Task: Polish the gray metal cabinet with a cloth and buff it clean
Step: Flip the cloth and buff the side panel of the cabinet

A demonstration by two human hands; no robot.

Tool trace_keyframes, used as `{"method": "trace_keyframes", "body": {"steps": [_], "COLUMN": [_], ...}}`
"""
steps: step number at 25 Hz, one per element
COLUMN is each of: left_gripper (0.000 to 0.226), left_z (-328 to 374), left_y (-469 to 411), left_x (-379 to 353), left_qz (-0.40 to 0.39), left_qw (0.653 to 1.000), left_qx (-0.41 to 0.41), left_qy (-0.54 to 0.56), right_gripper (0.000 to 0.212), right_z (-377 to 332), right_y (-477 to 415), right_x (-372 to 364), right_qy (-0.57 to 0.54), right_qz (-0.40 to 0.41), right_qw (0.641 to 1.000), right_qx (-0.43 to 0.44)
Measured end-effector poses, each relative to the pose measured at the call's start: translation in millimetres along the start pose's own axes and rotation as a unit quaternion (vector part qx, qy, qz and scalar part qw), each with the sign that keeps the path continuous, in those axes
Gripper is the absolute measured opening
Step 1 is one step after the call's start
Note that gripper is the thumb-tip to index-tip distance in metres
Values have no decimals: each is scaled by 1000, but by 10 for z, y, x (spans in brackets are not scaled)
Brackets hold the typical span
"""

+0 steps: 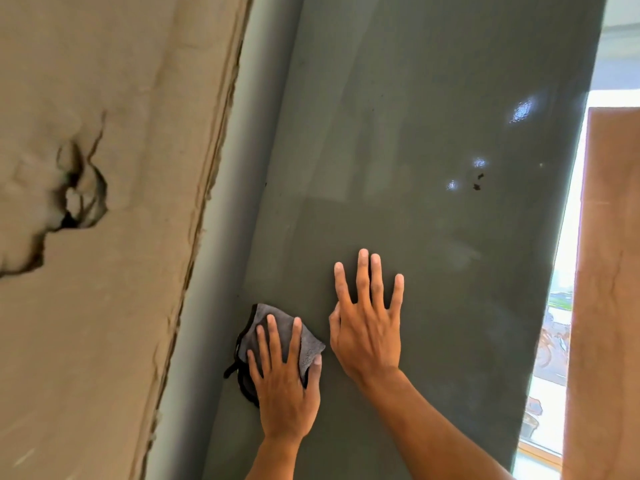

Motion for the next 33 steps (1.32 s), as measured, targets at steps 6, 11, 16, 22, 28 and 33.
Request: {"method": "trace_keyframes", "body": {"steps": [6, 11, 16, 22, 28, 33], "left_gripper": [67, 64, 65, 67, 66, 67], "left_z": [48, 224, 787, 1672, 2445, 3092], "left_y": [-515, -1186, -2324, -3613, -4860, -6065], "left_x": [51, 149, 328, 506, 702, 901], "left_qz": [46, 95, 105, 116, 117, 107], "left_qw": [998, 991, 988, 990, 992, 994], "left_qx": [41, 92, 103, 74, 48, 8], "left_qy": [11, 13, 43, 16, 14, 10], "right_gripper": [65, 59, 59, 61, 60, 60], "right_z": [-48, 16, 274, 664, 1060, 1397], "right_y": [-292, -1073, -2120, -3444, -4724, -5931], "right_x": [-21, 31, 145, 331, 531, 701], "right_qy": [-28, -40, -40, -33, -35, -28], "right_qz": [9, 26, 39, 26, 23, 18], "right_qw": [999, 998, 998, 998, 998, 997], "right_qx": [34, 38, 27, 45, 52, 74]}}
Point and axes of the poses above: each hand's wrist, its own y-axis away from the middle knuckle, its own x-axis out of the back of the hand, z = x × y, the point moved 8 cm from there along -y, towards the middle knuckle, and after that the axes turned 9 degrees about z, right-handed, at the moved point
